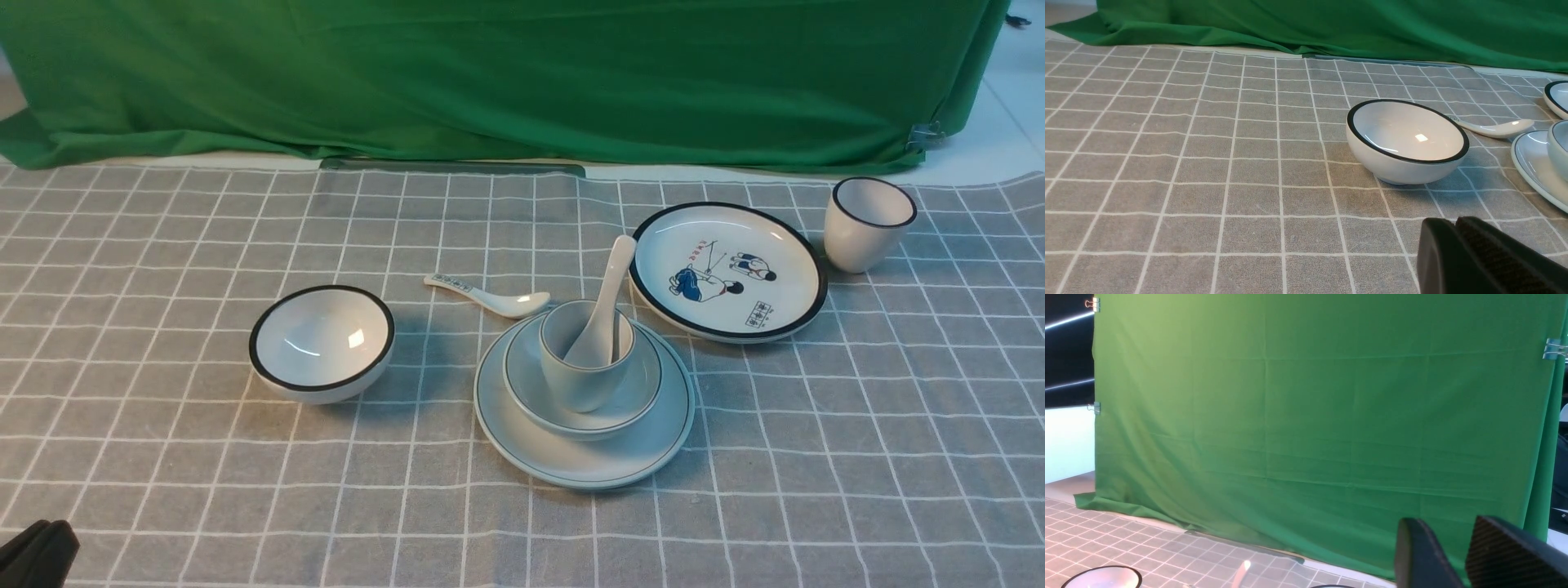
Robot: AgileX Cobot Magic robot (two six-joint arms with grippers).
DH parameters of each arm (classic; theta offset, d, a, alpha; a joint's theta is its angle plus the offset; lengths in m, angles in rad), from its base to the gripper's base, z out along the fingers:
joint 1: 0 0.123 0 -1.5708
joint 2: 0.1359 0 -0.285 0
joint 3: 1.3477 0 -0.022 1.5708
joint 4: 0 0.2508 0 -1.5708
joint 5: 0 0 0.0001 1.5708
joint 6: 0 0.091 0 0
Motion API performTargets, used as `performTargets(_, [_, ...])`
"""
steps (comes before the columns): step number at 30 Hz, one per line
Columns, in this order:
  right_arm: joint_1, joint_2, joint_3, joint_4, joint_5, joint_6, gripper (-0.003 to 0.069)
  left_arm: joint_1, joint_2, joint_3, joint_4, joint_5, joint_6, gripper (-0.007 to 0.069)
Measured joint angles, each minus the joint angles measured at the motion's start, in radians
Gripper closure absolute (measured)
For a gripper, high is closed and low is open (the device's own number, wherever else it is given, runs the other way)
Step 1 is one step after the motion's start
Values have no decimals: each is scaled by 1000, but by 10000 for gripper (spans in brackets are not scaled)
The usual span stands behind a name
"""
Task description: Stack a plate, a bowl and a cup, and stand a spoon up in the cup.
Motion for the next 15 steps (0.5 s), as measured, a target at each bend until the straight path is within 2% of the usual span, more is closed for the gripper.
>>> performTargets(15, [0, 0, 0, 0, 0, -1, 418, 0, 0, 0, 1, 2, 12, 607])
